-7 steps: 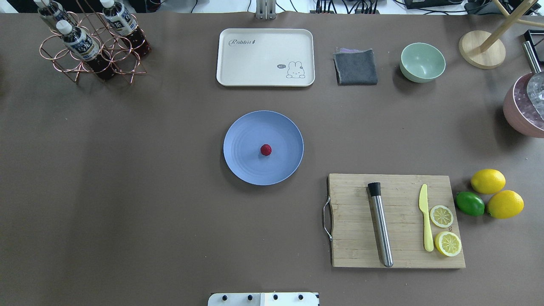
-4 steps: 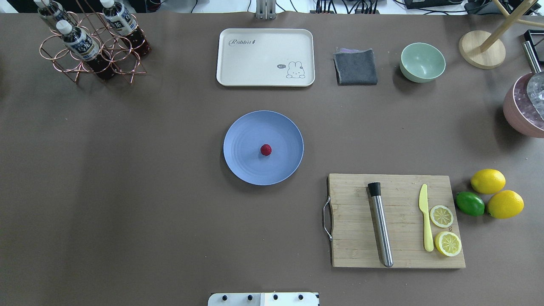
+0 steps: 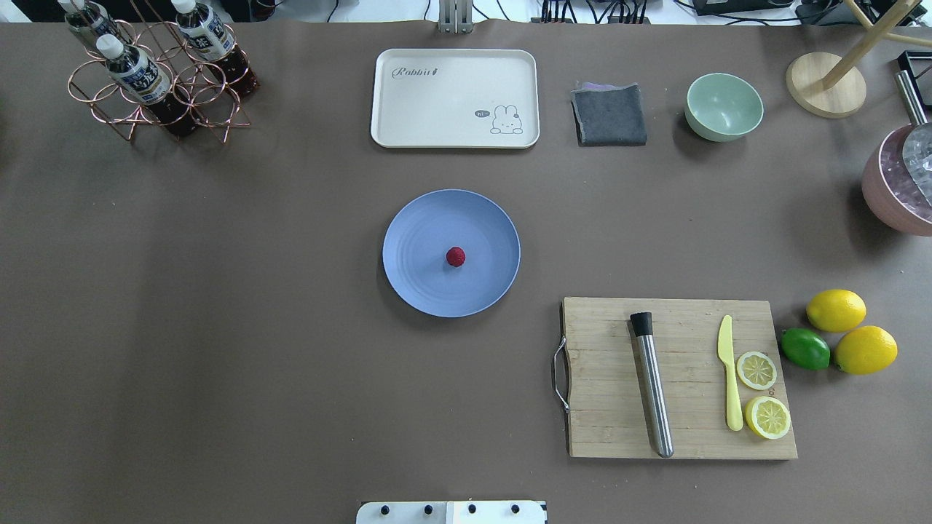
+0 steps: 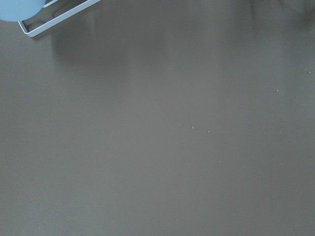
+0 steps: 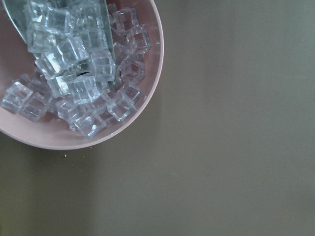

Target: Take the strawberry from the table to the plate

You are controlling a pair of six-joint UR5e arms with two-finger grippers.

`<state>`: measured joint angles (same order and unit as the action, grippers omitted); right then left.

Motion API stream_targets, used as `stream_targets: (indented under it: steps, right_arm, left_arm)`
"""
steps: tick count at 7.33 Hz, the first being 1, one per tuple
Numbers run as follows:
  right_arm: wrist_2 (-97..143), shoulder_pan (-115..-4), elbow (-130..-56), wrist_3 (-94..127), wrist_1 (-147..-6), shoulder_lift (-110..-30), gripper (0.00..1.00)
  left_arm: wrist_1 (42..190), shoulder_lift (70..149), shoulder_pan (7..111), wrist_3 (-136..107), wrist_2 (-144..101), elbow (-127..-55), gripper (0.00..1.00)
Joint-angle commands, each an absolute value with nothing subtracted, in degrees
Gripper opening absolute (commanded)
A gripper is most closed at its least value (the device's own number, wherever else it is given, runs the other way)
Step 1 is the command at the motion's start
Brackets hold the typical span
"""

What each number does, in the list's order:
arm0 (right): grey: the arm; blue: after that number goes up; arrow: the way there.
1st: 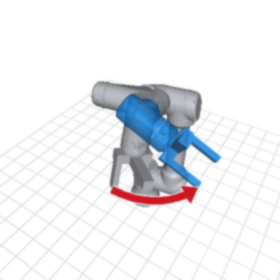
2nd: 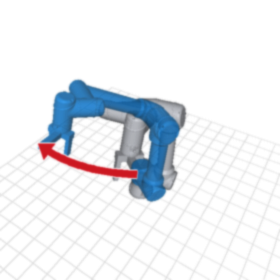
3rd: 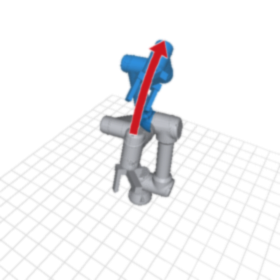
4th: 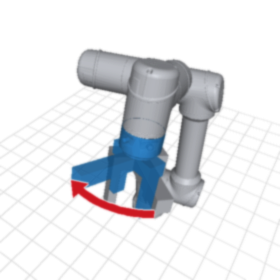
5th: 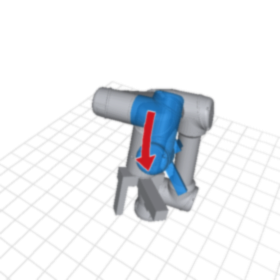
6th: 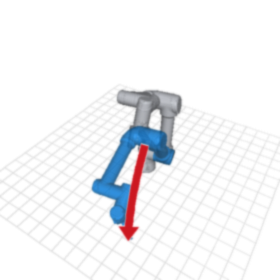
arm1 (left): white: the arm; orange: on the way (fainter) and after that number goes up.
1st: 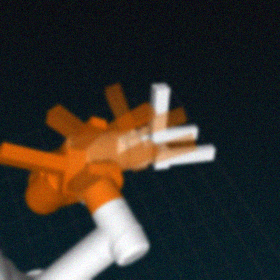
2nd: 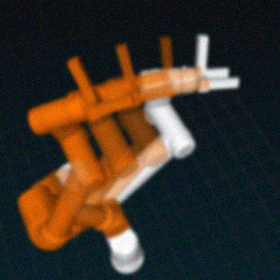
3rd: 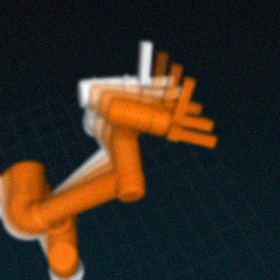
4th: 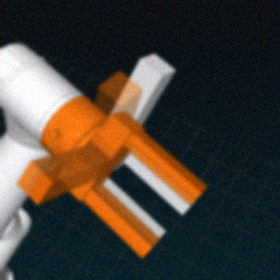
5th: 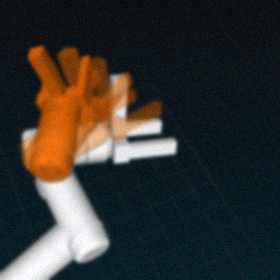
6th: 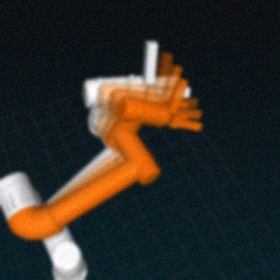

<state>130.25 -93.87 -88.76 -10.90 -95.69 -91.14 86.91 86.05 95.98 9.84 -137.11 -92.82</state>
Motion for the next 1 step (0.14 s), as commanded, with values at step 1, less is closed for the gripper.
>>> stream_targets:
  steps: [1]
  right_arm:
    - [130.25,-93.87,-88.77,-10.90,-95.63,-91.14,1.00]
  left_arm:
    - [86.75,86.04,95.98,9.84,-137.81,-92.55,0.98]
